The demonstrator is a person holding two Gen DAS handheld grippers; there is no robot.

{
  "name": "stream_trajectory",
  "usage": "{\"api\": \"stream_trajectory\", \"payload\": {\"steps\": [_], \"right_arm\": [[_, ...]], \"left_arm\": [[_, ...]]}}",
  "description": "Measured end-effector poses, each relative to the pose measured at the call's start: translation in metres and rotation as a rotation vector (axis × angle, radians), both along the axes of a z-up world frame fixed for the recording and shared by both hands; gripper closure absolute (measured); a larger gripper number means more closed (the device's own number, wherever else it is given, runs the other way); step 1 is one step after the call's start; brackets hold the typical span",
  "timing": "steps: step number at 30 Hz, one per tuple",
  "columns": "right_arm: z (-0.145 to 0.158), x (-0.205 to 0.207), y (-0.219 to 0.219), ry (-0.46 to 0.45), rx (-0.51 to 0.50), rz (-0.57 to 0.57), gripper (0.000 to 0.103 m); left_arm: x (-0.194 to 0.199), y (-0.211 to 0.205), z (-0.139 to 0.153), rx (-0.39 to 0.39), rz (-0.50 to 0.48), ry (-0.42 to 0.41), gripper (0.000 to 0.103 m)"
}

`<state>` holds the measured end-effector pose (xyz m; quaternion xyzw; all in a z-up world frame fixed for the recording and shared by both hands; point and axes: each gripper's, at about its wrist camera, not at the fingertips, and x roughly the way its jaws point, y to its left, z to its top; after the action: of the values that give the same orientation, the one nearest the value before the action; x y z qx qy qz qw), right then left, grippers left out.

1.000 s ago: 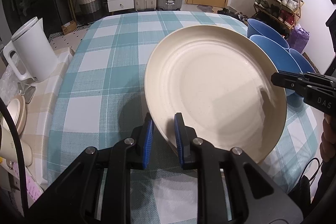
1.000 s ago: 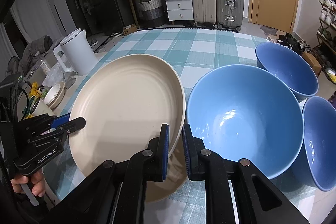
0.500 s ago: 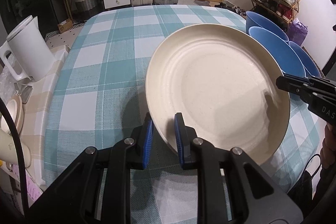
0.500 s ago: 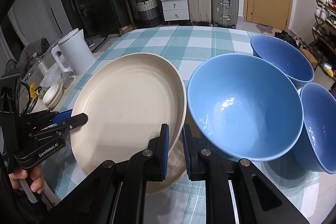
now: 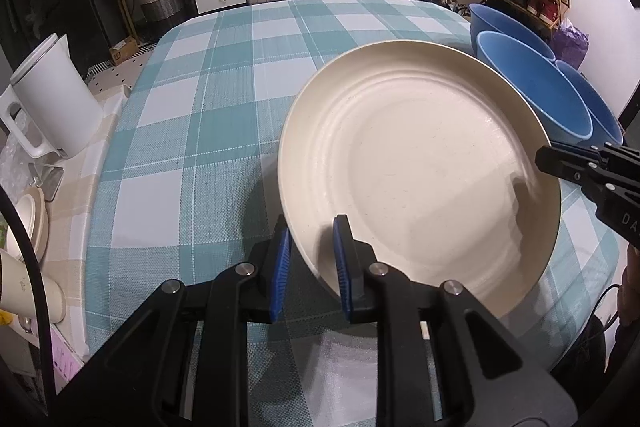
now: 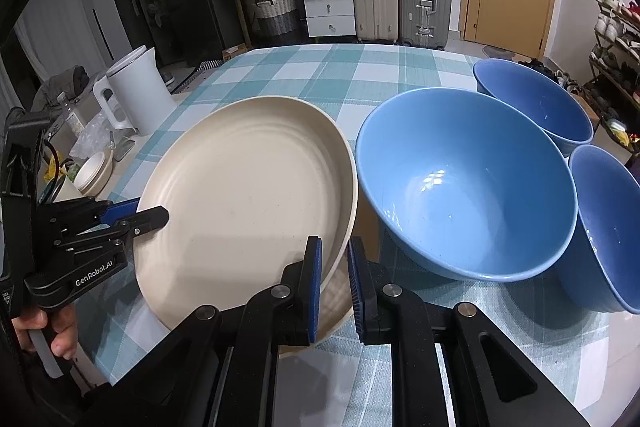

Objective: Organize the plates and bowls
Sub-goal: 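Carry the held cream plate past the blue bowls with both grippers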

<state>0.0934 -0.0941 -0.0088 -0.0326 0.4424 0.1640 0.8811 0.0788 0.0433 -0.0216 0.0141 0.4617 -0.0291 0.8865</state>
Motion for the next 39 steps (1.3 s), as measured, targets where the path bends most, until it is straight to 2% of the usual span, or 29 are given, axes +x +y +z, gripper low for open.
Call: {"api": "stream_trajectory", "payload": {"steps": [39], "right_arm": [[-0.019, -0.002, 0.003, -0.021, -0.095, -0.028, 0.088]], "left_arm": [[-0.001, -0.024, -0.016, 0.119, -0.036, 0.012, 0.082]]}}
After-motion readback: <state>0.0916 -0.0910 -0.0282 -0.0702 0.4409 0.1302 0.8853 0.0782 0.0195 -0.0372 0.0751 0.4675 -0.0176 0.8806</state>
